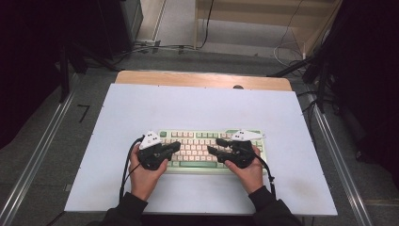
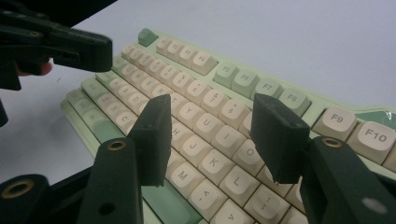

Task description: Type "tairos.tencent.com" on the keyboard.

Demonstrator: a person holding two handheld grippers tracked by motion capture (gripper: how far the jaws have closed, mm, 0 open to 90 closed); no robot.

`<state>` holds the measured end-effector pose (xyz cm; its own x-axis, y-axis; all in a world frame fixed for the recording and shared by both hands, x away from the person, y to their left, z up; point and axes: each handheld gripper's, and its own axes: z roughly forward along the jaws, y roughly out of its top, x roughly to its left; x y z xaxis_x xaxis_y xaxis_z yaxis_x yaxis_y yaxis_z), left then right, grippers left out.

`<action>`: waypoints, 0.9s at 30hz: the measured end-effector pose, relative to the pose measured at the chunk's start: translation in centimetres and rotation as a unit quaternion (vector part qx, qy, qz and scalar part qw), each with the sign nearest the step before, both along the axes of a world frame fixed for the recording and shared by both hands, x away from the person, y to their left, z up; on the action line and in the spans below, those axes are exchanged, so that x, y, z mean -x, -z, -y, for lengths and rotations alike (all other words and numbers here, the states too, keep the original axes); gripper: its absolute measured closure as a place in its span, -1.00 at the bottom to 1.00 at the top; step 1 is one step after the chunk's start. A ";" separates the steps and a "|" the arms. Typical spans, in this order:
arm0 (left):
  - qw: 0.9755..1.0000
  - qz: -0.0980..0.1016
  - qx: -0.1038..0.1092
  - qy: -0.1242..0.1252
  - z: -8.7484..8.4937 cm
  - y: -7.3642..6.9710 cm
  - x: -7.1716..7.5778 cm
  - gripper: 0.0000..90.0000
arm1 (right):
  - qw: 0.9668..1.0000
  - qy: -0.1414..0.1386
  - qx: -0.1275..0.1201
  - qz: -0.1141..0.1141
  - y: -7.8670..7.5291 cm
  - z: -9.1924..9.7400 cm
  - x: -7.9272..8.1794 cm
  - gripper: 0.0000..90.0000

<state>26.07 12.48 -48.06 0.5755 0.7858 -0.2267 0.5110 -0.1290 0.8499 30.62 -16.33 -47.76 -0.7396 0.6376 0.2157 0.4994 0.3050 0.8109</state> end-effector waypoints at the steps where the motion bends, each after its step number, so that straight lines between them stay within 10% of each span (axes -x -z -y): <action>1: 1.000 -0.004 -0.005 0.005 0.2 0.0 0.1 1.00 | 1.000 0.000 0.001 -0.001 0.0 0.0 0.0 0.04; 27: 0.997 -0.037 -0.056 0.044 2.3 1.5 -0.3 1.00 | 1.000 -0.005 0.014 -0.002 0.3 -0.3 0.2 0.07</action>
<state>26.38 10.18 -49.53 0.6287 0.7554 -0.1845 0.5539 -0.2686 0.7881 30.43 -16.03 -48.05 -0.7455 0.6355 0.2009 0.4988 0.3322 0.8005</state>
